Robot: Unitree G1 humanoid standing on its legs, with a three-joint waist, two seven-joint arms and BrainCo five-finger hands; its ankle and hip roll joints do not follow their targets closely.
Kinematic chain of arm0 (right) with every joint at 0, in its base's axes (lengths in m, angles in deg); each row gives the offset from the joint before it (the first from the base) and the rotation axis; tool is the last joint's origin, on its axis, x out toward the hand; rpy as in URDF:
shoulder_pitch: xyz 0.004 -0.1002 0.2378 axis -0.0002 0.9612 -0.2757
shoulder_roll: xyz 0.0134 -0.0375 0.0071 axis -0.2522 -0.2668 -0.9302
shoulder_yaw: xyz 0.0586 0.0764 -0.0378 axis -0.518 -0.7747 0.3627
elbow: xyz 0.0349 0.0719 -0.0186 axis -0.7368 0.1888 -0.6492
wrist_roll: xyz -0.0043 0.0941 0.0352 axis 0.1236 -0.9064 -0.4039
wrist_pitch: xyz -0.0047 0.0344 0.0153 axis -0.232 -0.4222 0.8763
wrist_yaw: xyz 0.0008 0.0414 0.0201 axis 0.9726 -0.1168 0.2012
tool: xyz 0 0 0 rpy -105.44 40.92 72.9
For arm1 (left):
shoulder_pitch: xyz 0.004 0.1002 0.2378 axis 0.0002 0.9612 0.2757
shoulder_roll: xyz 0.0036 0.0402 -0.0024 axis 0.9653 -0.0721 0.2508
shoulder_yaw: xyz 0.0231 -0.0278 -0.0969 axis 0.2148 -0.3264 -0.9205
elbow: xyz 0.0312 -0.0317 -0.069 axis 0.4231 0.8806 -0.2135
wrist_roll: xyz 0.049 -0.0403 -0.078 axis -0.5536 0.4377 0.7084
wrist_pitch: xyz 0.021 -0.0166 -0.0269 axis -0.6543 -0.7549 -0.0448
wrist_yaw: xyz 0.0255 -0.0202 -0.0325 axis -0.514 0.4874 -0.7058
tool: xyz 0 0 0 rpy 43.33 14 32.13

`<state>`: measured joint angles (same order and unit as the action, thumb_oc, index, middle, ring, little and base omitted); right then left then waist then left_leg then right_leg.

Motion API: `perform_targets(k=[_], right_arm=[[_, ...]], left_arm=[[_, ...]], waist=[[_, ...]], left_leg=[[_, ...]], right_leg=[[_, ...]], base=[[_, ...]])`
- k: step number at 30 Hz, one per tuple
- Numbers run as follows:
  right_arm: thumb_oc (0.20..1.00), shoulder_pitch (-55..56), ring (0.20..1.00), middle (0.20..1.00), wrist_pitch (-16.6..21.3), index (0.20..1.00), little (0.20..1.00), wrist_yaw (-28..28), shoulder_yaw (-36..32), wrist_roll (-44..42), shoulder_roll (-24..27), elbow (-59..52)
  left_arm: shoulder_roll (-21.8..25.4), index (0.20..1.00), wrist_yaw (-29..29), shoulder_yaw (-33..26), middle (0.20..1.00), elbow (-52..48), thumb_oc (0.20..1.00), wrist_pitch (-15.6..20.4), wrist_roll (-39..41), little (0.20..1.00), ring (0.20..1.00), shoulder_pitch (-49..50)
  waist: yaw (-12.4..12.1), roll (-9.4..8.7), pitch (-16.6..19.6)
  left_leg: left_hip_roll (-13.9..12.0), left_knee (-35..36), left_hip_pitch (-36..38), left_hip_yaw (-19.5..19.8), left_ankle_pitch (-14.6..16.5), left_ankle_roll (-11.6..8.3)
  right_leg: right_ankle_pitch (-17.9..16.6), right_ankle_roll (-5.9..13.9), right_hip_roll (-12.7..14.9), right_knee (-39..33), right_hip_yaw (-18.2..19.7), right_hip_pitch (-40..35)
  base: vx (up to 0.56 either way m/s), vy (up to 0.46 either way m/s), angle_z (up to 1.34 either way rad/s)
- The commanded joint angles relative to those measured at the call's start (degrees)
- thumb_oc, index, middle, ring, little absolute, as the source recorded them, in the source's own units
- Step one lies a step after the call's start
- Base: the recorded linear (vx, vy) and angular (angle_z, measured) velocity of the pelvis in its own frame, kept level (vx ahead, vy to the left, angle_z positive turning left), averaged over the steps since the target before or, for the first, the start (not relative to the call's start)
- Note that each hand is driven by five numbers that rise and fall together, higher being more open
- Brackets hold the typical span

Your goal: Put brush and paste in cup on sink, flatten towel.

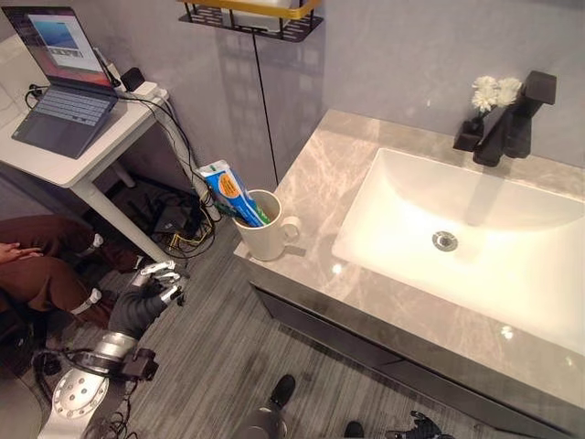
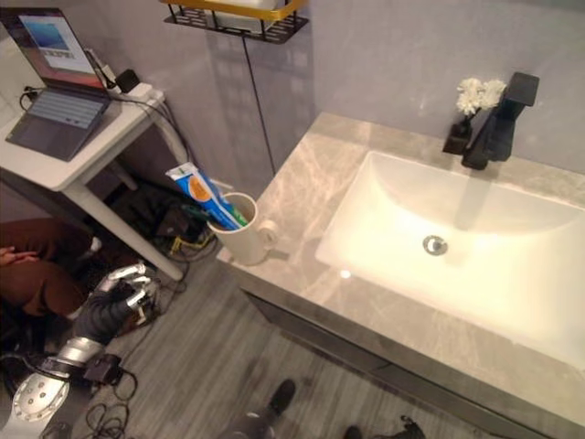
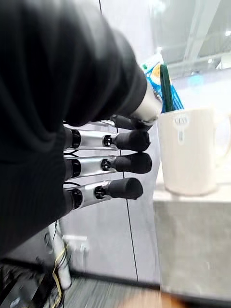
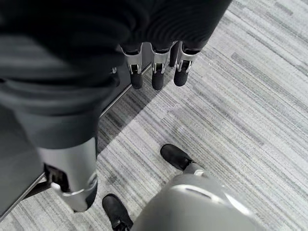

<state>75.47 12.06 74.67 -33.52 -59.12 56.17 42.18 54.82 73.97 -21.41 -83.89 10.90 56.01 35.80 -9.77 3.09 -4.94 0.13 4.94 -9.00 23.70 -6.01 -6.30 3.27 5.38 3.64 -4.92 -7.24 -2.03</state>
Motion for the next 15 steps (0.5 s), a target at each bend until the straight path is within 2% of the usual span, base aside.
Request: perform_targets(k=[1,4,9,11,13,15], right_arm=[[1.0,-2.9,1.0,1.0,-0.4,1.0,1.0,-0.4,7.9,9.7,-0.3,-2.1],[1.0,-2.4,1.0,1.0,-0.9,1.0,1.0,-0.1,4.2,5.4,-0.2,-0.7],[1.0,-3.0,1.0,1.0,-1.2,1.0,1.0,0.6,3.4,4.1,0.2,0.4],[1.0,-3.6,1.0,1.0,-1.2,1.0,1.0,1.0,3.8,4.0,0.0,0.0],[1.0,-5.1,1.0,1.0,-1.6,1.0,1.0,1.1,7.8,8.6,0.0,-0.6],[1.0,-4.7,1.0,1.0,-1.6,1.0,1.0,1.1,7.0,7.6,-0.3,-0.4]], left_arm=[[2.7,0.2,-0.6,-1.5,0.2,-4.5,0.2,3.2,2.2,0.2,0.2,0.1],[2.5,0.2,-0.4,1.0,0.2,-3.1,0.2,2.6,1.6,0.2,0.2,-2.1],[1.7,0.2,-0.5,4.5,0.2,-2.1,0.2,2.1,0.6,0.2,0.2,-4.7],[1.0,0.2,-1.0,5.1,0.2,-1.3,0.2,2.1,0.2,0.2,0.2,-5.2],[0.3,0.2,-1.5,6.7,0.2,-0.9,0.2,2.2,-0.3,0.2,0.2,-6.9],[-0.6,0.2,-1.7,7.6,0.2,0.0,0.2,2.3,-0.8,0.2,0.2,-7.6]], waist=[[1.2,-2.83,-0.5],[2.6,-2.26,-0.9],[3.8,-1.95,-1.3],[4.2,-2.21,-1.4],[4.4,-2.44,-1.5],[4.8,-2.51,-1.6]], left_leg=[[2.6,-1.4,2.4,-6.1,3.7,2.4],[2.5,-0.9,2.4,-7.5,3.8,2.76],[2.3,-0.5,2.1,-8.5,4.0,3.05],[2.1,-0.5,2.2,-9.2,4.1,3.18],[2.0,-0.4,2.2,-9.6,4.3,3.21],[1.9,-0.2,2.2,-9.8,4.2,3.2]], right_leg=[[-3.7,1.2,1.9,-0.1,3.6,3.5],[-3.9,1.46,2.3,-0.1,5.3,4.3],[-3.9,1.46,2.2,-0.1,6.7,5.4],[-4.0,1.44,2.1,-0.1,7.7,5.7],[-4.0,1.34,2.0,-0.1,8.3,6.0],[-4.0,1.3,2.0,-0.1,8.4,6.1]], base=[[0.03,0.029,-0.24],[0.03,0.051,-0.27],[0.01,0.014,-0.17],[0.02,-0.008,-0.16],[0.0,-0.014,-0.19],[0.0,-0.007,-0.03]])
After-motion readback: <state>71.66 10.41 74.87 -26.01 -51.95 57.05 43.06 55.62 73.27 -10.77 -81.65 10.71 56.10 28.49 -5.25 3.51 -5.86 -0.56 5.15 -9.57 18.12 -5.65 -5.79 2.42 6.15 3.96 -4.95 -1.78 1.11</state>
